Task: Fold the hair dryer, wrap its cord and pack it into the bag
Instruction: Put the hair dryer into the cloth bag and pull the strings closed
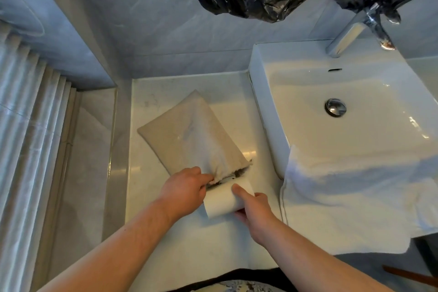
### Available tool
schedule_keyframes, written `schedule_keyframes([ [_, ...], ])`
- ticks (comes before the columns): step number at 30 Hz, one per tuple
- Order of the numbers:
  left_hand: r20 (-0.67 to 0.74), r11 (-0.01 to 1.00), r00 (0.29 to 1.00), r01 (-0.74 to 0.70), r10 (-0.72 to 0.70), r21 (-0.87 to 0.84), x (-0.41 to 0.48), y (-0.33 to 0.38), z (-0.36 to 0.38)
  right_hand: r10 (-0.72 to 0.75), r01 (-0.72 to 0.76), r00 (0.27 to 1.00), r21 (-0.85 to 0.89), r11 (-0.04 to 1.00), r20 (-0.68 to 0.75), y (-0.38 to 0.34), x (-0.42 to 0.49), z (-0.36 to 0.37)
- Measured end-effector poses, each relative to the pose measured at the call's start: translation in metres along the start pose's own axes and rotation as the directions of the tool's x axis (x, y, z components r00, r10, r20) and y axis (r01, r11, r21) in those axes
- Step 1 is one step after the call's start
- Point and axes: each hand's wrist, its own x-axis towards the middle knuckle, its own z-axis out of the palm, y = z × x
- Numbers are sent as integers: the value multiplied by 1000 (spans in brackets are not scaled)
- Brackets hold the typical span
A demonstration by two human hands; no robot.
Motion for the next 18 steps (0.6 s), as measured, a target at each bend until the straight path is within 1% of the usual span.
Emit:
schedule_keyframes([
  [1,-1,997,999,33,-33,-66,-4,-3,6,16,-15,999,-45,999,34,-2,-1,-2],
  [2,-19,987,997,68,-72,-146,-10,-6,12,22,-14,998,-135,991,53,-6,-4,-6],
  [3,-45,970,992,106,-119,-221,-17,-7,19,3,11,999,-270,963,53,-10,-6,-11],
  [4,-73,947,981,151,-178,-283,-24,-6,25,-51,61,998,-415,908,36,-15,-6,-18],
  [5,-95,915,963,204,-251,-348,-32,-3,30,-148,131,989,-549,826,13,-20,-5,-24],
  [6,-96,867,939,261,-329,-424,-39,1,34,-270,202,963,-661,722,-1,-27,-1,-29],
  [7,-69,808,916,312,-396,-500,-45,6,39,-385,268,923,-735,622,11,-33,4,-33],
  [8,-31,752,899,347,-437,-561,-51,13,43,-473,338,879,-776,533,58,-41,11,-33],
  [9,3,712,889,370,-459,-597,-55,20,46,-526,407,841,-792,456,129,-48,17,-31],
  [10,25,685,882,382,-470,-620,-56,27,49,-538,464,817,-792,397,209,-57,23,-27],
  [11,40,663,876,393,-481,-638,-55,35,51,-520,515,804,-777,362,290,-63,29,-22],
  [13,67,604,851,423,-521,-676,-49,48,56,-447,591,785,-733,337,428,-72,39,-13],
  [14,65,577,834,433,-547,-693,-45,54,58,-421,595,787,-738,319,452,-74,42,-10],
  [15,48,556,815,436,-577,-708,-41,58,60,-411,579,796,-756,305,444,-75,44,-9],
  [18,-35,516,767,397,-641,-759,-33,62,63,-431,545,812,-775,320,393,-69,48,-18],
])
